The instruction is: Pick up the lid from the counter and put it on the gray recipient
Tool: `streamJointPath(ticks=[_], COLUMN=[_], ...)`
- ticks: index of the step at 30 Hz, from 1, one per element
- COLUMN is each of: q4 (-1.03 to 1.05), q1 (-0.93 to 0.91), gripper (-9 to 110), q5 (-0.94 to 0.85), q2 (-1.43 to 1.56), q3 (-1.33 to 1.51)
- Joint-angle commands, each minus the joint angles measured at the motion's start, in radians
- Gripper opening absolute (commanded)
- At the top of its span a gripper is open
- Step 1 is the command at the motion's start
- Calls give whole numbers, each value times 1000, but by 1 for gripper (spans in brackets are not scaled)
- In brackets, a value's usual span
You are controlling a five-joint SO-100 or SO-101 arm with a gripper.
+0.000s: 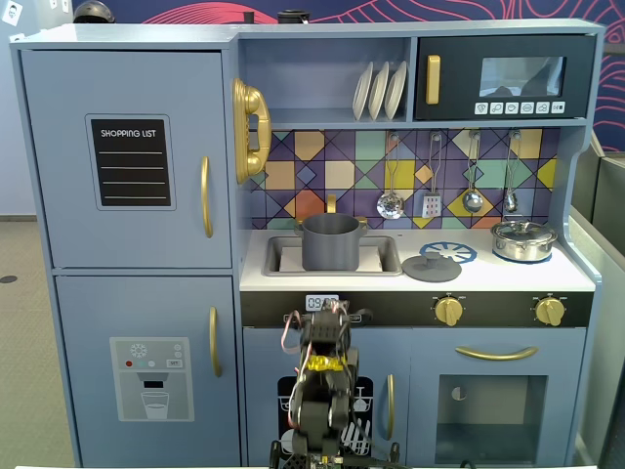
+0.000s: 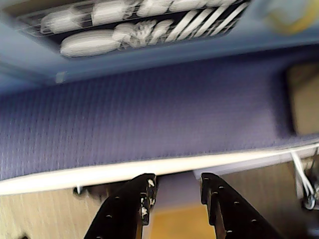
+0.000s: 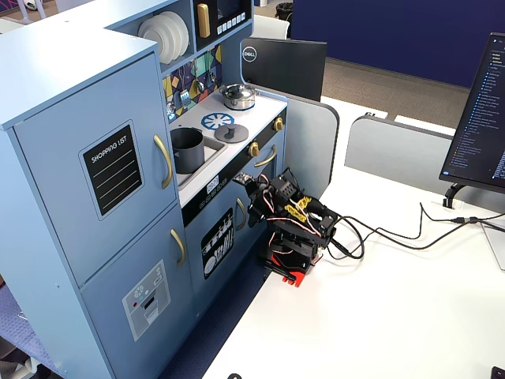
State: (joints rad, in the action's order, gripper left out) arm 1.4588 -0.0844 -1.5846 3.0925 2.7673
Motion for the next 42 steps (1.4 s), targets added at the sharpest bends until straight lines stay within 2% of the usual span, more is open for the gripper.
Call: streamJointPath(ticks=[1,5,9,13,16,22,28,42], q4=[21,-64,-350,-724,-1080,-1390,-1560,-1735], q1=[-32,-120,-258,-371,-425,-508,-545,-549], gripper=[0,0,0,0,0,5,16,25], q5=[-43,-118,-117,-149,-78,-57,-11,21], q2=[-140,-224,-244,-247,-249,-359,-488,-831], q3=[-288,-508,-563,-479,-345,-227,-230,-408])
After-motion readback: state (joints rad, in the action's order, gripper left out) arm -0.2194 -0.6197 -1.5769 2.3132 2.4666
